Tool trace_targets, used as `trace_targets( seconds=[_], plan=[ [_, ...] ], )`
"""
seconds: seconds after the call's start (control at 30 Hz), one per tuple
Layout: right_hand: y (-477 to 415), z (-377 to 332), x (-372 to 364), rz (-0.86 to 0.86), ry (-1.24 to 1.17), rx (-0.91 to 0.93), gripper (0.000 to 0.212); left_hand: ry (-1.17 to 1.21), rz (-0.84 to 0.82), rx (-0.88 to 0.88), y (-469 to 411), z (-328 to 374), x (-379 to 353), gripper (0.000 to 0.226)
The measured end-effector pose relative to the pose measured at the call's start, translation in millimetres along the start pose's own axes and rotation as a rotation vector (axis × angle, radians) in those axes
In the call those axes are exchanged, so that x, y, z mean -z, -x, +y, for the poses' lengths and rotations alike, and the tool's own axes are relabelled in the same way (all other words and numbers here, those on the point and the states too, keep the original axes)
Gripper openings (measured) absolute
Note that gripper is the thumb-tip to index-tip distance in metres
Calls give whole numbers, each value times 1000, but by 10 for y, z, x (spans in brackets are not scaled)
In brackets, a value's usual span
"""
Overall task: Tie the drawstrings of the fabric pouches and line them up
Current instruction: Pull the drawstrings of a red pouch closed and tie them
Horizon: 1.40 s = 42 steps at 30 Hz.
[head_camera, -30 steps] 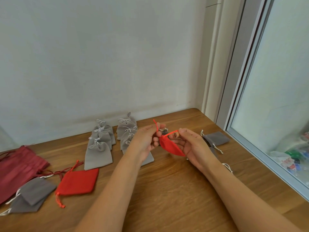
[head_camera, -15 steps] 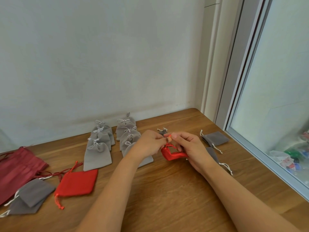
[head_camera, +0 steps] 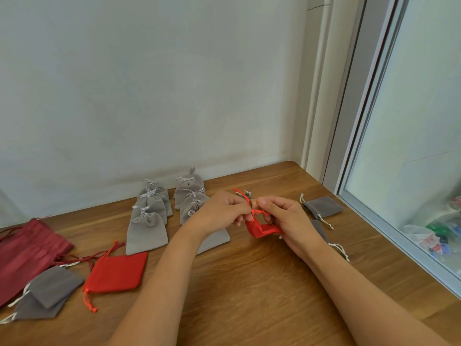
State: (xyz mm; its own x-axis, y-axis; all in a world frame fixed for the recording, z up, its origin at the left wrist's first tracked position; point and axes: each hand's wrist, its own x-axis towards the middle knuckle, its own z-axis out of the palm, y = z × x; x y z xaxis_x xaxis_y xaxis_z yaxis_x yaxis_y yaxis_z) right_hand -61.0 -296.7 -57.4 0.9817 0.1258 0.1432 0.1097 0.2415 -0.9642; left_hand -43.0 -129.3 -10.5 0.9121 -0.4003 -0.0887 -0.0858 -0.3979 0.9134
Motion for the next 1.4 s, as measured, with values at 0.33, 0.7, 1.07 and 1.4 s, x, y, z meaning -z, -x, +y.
trace_targets(
  seconds=[0.33, 0.7, 1.07, 1.4],
  plan=[
    [5, 9, -23, -33, 38, 32, 28, 46, 142, 10, -43, -65, -13, 22],
    [-22, 38, 2, 152, 357, 144, 16, 114, 215, 42, -49, -43, -48, 17],
    [-19, 45, 16, -89, 107, 36, 10, 614, 119, 338, -43, -94, 25, 7],
    [-3, 25, 19, -182, 5, 23, 20, 671, -19, 410, -18, -116, 80, 4]
  ],
)
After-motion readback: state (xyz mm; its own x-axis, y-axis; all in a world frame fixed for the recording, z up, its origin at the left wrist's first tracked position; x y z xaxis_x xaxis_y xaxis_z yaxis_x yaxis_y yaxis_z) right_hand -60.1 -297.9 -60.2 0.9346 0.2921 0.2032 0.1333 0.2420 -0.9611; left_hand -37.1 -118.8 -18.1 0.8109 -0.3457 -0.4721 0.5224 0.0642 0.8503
